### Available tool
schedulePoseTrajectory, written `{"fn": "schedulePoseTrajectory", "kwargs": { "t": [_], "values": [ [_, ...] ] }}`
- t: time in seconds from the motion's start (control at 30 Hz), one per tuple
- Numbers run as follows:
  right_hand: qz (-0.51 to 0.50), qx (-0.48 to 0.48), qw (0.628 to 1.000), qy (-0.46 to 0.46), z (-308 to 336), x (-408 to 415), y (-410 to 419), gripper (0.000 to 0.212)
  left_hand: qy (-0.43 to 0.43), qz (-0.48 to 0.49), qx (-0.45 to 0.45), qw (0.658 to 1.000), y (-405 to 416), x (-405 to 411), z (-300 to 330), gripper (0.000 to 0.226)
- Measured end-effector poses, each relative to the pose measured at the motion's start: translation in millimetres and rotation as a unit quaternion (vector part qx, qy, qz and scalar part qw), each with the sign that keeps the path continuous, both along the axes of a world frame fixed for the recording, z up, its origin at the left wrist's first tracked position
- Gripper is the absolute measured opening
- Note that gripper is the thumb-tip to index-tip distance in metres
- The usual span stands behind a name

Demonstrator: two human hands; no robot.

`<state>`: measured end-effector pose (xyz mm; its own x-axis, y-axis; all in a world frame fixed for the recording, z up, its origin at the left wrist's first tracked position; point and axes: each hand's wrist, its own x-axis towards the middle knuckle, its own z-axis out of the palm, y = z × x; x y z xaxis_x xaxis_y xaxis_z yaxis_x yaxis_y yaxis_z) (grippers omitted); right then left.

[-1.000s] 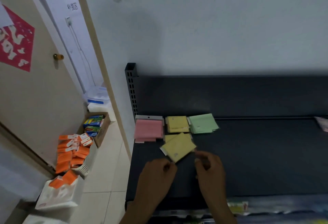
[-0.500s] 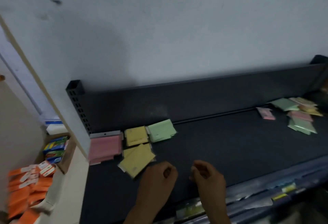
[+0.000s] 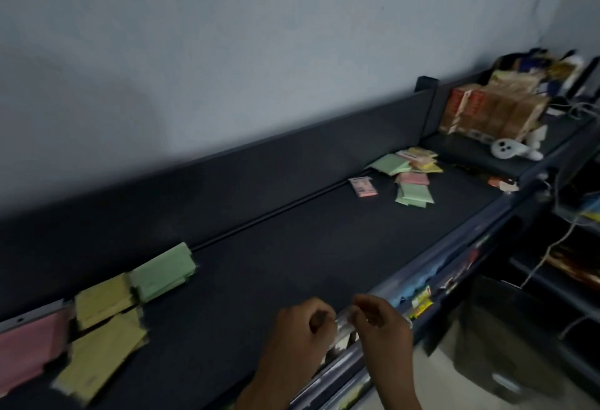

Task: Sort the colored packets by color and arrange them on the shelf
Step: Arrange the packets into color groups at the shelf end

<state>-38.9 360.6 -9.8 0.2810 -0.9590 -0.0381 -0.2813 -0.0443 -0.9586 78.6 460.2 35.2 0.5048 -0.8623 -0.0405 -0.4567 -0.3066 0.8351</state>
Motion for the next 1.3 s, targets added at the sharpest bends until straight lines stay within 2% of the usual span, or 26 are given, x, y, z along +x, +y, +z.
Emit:
{"fn": "schedulePoseTrajectory", "kwargs": {
  "t": [0.17,0.33,0.5,0.73,1.0,1.2,1.3],
  "values": [
    [-0.013,0.007,1.000,-0.013,4,-34,-36,0.019,-0.003,-0.044,0.029,0.999,-43,-25,-2,0.009],
    [0.008,0.031,0.999,-0.024,4,-69,-74,0.017,-0.021,-0.073,0.058,0.995,-88,-52,-2,0.014],
    [-0.011,0.027,0.998,-0.047,-2,-107,-108,0.017,-0.043,-0.091,0.066,0.993,-129,-81,-6,0.030],
    [-0.036,0.049,0.995,-0.073,-5,-134,-138,0.013,-0.068,-0.107,0.072,0.989,-173,-104,-12,0.030],
    [-0.040,0.046,0.997,-0.044,6,-128,-188,0.021,-0.059,-0.121,0.046,0.990,-238,-107,-10,0.018],
    [-0.022,0.022,0.999,-0.014,20,-102,-258,0.018,-0.069,-0.145,0.036,0.986,-313,-94,0,0.011],
    [-0.023,0.019,1.000,0.003,20,-85,-293,0.012,-0.090,-0.142,0.022,0.986,-346,-74,8,0.018]
  ]
}}
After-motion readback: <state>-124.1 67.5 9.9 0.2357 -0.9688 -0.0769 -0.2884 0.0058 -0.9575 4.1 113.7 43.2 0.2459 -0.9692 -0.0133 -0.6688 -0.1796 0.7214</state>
